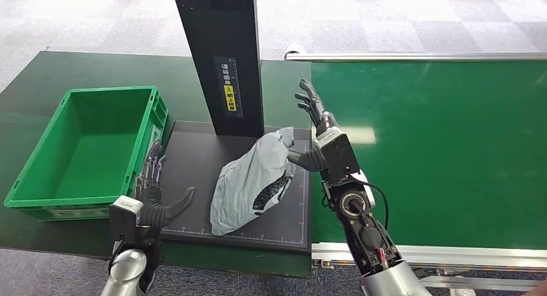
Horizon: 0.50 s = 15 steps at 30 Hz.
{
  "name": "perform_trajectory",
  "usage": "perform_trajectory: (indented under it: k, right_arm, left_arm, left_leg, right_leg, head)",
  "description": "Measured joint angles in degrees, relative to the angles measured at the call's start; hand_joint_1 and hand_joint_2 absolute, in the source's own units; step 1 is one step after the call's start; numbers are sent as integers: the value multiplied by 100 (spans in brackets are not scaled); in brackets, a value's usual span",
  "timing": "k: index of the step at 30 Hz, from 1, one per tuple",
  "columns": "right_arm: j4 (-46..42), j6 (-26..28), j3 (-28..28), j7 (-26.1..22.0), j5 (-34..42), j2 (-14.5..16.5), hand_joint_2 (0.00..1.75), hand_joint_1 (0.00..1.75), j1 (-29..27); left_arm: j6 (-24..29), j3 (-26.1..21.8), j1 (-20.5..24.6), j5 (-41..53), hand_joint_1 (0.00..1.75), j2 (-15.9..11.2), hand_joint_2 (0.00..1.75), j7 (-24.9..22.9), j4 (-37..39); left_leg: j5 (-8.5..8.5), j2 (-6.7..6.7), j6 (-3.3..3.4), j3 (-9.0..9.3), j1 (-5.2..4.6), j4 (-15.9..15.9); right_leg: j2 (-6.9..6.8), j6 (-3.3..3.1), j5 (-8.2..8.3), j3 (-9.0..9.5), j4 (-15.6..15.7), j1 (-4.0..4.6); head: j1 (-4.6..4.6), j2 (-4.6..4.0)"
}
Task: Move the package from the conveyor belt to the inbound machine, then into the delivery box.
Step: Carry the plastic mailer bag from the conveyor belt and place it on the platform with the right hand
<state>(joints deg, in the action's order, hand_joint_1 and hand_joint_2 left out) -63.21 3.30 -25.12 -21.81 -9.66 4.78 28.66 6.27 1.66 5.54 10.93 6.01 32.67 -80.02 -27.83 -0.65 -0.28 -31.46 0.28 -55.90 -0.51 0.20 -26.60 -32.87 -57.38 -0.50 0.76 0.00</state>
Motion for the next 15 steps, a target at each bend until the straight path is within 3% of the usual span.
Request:
perform_trajectory:
  k: [9,15]
  right_arm:
    - [-696,189,1019,39,63,-551,175,0,-993]
    - [-913,239,1441,62,61,-628,175,0,-1341]
  left_arm:
    - [-27,-133,-414,10,0,-60,175,-14,-381]
    - [-89,-202,-566,-11,0,-75,175,-49,-559]
  left_leg:
    - [-5,2,1,-6,-2,0]
    - [-6,2,1,-5,-2,1]
  right_leg:
    - [-1,1,-1,-1,3,-1]
    - [-1,1,-2,-1,3,-1]
  head:
    - [-1,0]
    - [1,0]
